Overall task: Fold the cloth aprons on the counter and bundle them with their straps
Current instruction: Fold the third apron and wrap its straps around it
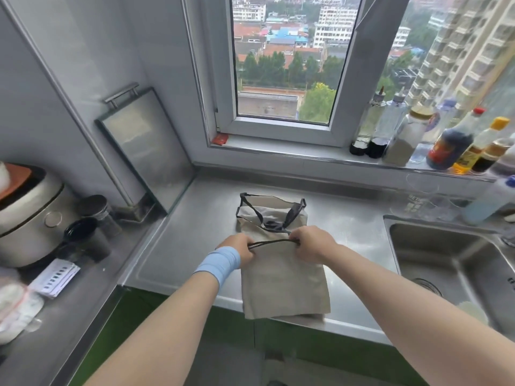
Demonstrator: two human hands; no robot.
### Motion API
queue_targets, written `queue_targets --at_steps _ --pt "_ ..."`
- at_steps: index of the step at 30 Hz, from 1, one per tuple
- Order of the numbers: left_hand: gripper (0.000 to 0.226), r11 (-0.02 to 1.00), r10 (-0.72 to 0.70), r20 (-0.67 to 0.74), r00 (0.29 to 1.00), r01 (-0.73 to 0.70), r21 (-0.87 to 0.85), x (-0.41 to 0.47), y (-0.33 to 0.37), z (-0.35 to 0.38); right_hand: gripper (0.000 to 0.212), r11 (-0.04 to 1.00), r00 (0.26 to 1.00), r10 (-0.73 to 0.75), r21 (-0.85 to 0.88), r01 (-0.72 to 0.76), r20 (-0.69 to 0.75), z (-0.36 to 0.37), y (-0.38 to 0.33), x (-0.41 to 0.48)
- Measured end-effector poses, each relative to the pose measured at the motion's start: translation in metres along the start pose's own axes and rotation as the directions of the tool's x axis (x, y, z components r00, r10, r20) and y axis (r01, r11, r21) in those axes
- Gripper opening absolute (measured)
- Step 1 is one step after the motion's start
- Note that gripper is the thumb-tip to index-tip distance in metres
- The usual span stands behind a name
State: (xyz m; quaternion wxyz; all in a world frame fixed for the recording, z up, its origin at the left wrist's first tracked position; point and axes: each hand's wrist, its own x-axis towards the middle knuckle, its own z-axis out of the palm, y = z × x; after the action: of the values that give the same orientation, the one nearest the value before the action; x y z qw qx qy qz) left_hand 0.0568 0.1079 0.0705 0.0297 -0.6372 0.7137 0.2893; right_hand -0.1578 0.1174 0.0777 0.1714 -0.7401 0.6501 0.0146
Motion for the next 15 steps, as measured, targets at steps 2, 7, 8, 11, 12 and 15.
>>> queue_targets --at_steps 2,7,8,11,12,15 --pt "0.027 0.999 -0.044 -0.095 0.995 0.044 -0.001 0.021 -0.002 0.007 0.028 1.0 0.997 -0.018 0.011 0.018 -0.073 0.011 0.007 0.02" --pt "0.044 0.976 0.17 -0.292 0.941 -0.119 0.184 0.063 -0.005 0.033 0.026 0.999 0.993 -0.007 0.04 0.011 -0.117 0.043 0.02 0.07" --pt "0.044 0.964 0.216 -0.216 0.952 -0.173 0.199 0.074 -0.006 0.039 0.028 0.999 0.988 -0.033 -0.015 0.031 -0.151 0.051 0.023 0.08" --pt "0.042 0.951 0.187 0.084 0.979 -0.202 0.233 0.104 -0.017 0.054 0.043 0.939 0.957 -0.247 -0.283 0.197 -0.155 0.078 0.037 0.107" --pt "0.04 0.952 0.158 0.147 0.976 -0.191 0.24 0.113 -0.022 0.059 0.043 0.907 0.943 -0.316 -0.323 0.27 -0.099 0.087 0.041 0.115" --pt "0.031 0.956 0.143 0.19 0.971 -0.185 0.229 0.126 -0.029 0.062 0.025 0.85 0.906 -0.375 -0.317 0.42 0.195 0.097 0.044 0.129"
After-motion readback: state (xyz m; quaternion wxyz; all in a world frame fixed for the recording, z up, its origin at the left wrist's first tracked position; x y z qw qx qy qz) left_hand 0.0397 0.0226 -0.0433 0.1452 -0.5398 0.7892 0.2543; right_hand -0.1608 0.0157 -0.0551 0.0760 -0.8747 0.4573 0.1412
